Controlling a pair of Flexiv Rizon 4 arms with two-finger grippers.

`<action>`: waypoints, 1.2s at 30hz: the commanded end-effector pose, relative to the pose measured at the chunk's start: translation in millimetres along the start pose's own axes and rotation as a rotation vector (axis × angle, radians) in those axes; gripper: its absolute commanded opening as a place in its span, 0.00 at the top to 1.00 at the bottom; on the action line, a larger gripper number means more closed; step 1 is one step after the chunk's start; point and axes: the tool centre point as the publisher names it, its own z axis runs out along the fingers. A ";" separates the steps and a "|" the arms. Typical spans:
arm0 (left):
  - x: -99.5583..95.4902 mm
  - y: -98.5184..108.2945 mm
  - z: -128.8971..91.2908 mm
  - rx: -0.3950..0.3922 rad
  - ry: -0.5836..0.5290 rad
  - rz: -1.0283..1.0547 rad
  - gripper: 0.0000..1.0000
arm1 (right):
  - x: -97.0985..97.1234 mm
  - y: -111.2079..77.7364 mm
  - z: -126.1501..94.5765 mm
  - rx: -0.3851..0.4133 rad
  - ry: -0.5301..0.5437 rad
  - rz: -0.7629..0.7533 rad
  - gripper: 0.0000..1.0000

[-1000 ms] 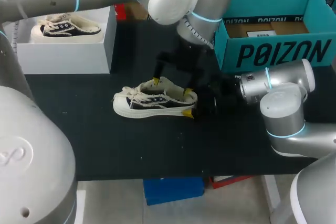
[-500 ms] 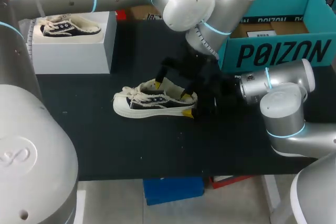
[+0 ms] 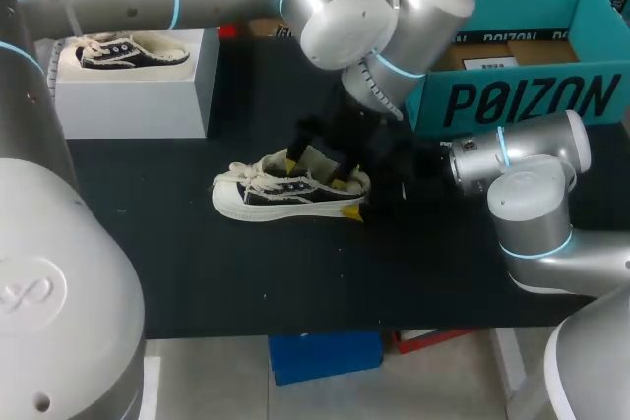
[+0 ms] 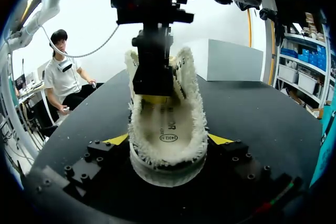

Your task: Take the shoe out of the shoebox, open the shoe tongue, remove and reinsert the insole, then place the shoe into the shoebox

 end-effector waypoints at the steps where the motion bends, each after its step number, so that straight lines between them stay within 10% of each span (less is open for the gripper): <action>1: 0.0 -0.1 4.6 -0.003 -0.009 0.005 1.00 | -0.7 -0.5 1.1 0.001 0.001 0.002 1.00; 36: -22.9 0.1 -30.9 0.067 0.091 -0.016 1.00 | -0.7 -0.5 1.1 0.001 0.001 0.002 1.00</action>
